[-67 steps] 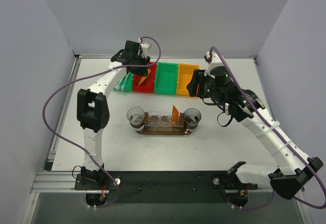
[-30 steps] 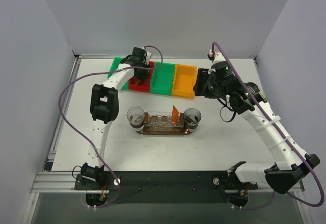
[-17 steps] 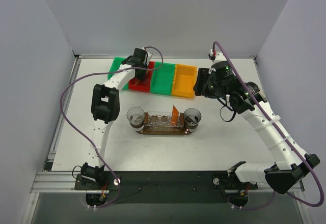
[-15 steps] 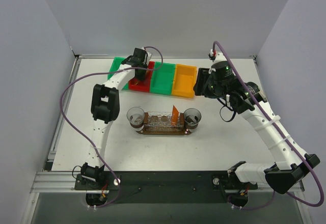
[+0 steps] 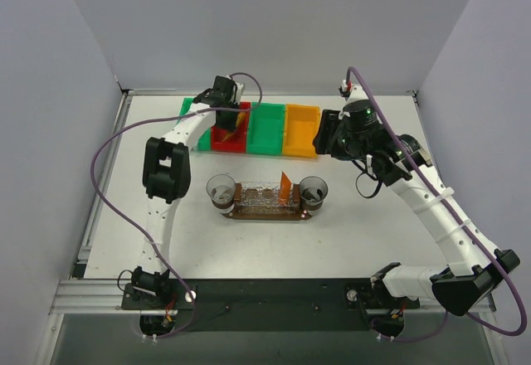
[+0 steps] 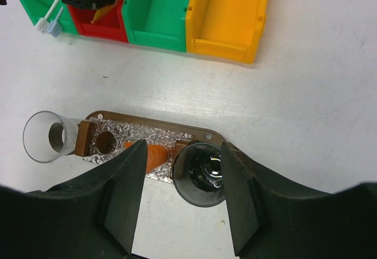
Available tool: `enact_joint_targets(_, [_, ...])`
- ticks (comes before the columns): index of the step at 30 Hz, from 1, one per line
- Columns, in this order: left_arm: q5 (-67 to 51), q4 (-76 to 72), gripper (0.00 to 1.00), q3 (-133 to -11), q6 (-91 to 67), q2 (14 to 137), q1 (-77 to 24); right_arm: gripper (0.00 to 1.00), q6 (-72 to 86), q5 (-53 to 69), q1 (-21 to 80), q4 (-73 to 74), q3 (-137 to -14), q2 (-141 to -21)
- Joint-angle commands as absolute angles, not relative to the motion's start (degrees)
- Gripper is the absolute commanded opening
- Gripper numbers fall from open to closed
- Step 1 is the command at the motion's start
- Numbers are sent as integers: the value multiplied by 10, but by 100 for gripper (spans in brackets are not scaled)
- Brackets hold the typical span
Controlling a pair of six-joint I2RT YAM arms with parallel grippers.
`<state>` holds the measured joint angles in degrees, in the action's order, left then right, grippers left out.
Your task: Prepare toiletry sets of a toothbrush and toothpaste on the tray
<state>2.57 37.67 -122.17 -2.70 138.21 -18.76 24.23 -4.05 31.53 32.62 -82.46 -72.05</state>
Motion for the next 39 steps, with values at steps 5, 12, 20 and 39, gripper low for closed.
enact_joint_targets(5, [-29, 382, 2, -1201, -85, 1270, -189, 48, 236, -30, 316, 272, -815, -725])
enact_joint_targets(12, [-48, 412, 0, -1194, -170, 1203, -184, 48, 169, -41, 343, 246, -837, -743])
enact_joint_targets(20, [-167, 289, 0, -1009, -425, 1047, -165, 54, 67, -81, 438, 234, -942, -844])
enact_joint_targets(39, [-242, 150, 0, -702, -782, 827, -167, 57, 4, -10, 527, 229, -984, -957])
